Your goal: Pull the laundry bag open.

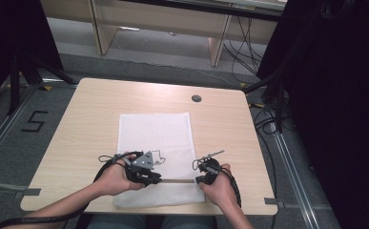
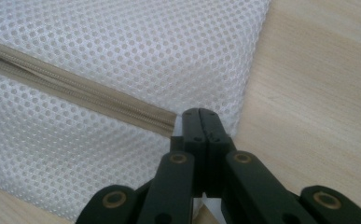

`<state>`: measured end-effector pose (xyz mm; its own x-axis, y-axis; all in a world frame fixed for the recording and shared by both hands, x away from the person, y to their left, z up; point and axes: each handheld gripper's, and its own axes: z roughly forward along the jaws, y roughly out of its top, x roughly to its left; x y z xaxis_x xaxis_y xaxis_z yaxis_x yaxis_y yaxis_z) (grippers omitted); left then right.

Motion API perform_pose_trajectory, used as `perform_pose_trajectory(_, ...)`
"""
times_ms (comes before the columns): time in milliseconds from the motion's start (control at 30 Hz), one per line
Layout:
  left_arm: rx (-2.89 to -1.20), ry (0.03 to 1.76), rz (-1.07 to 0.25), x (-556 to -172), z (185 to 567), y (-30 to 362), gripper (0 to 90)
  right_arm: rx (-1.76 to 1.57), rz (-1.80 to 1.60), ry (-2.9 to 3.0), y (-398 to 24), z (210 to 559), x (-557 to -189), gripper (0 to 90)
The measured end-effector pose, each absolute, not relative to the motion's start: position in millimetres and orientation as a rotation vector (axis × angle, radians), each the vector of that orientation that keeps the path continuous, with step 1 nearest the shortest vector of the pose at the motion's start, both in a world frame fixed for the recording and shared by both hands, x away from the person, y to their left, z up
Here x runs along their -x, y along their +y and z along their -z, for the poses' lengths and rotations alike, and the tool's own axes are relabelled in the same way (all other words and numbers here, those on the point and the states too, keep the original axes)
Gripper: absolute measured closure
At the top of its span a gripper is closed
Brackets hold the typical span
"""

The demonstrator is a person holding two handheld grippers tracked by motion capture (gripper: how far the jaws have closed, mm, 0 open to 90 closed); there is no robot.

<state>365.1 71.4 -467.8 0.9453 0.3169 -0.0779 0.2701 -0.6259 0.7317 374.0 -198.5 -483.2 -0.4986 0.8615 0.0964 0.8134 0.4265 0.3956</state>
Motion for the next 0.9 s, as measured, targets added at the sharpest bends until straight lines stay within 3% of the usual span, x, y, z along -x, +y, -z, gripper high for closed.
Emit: perform_pose_trajectory(900,-2.273,0.428,-0.068,-363.0,469.3,81.8,81.8,-1.489,-0.614,2.552,-199.5,484.2,-374.2,90.0)
